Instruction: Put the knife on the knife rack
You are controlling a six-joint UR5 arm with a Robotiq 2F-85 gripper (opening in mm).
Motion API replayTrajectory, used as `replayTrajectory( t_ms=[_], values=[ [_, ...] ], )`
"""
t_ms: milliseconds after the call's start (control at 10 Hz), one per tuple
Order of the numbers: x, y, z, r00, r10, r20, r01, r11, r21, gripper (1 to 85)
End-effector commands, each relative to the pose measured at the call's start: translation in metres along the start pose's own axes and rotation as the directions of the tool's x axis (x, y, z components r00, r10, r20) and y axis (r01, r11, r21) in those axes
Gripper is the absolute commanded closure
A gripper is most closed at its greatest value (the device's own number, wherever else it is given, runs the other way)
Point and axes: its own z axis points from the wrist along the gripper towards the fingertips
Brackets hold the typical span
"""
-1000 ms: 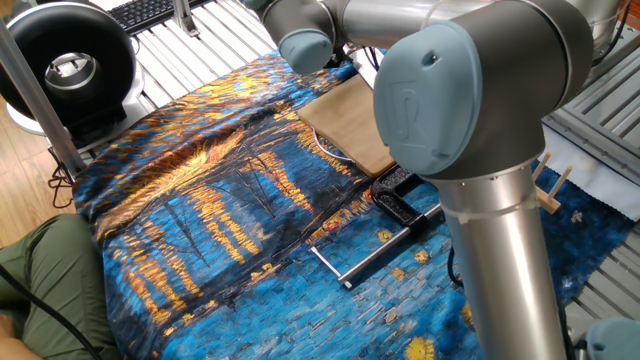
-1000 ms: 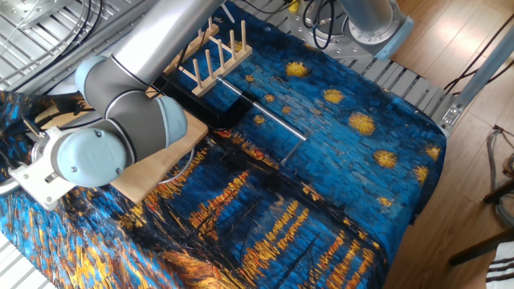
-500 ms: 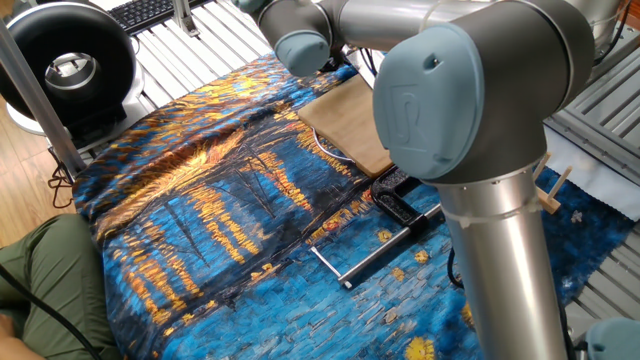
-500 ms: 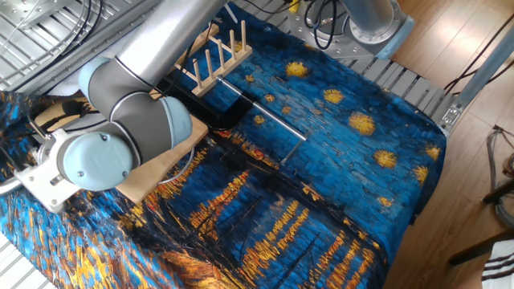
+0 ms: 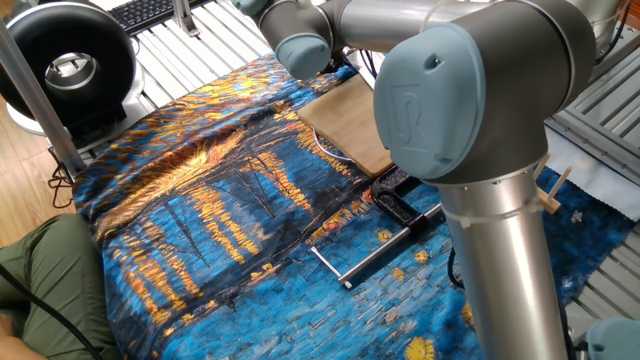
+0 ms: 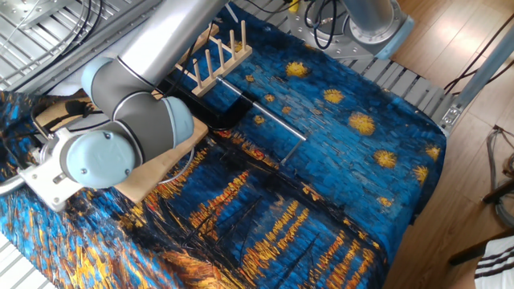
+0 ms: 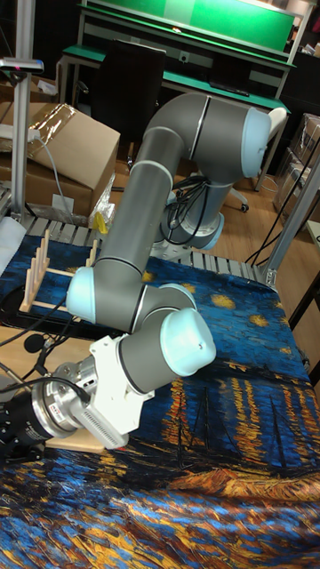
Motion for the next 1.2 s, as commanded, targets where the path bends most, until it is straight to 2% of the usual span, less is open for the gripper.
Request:
replayTrajectory(
  t_ms=[0, 100, 300, 700, 1000, 1100],
  values=[
    [0.002, 0.0, 0.008, 1.0, 0.008, 0.006, -0.008, 1.0, -0.022, 43.0],
    [0.001, -0.001, 0.008, 1.0, 0.005, 0.007, -0.005, 1.0, -0.024, 43.3],
    [0.001, -0.001, 0.011, 1.0, -0.004, 0.015, 0.005, 0.998, -0.058, 43.7],
    [-0.002, -0.006, 0.016, 0.999, -0.017, 0.032, 0.019, 0.996, -0.086, 43.7],
    [-0.006, -0.012, 0.021, 0.998, -0.033, 0.059, 0.038, 0.994, -0.098, 43.7],
    [-0.006, -0.019, 0.024, 0.997, -0.043, 0.07, 0.05, 0.994, -0.093, 43.7]
  ],
)
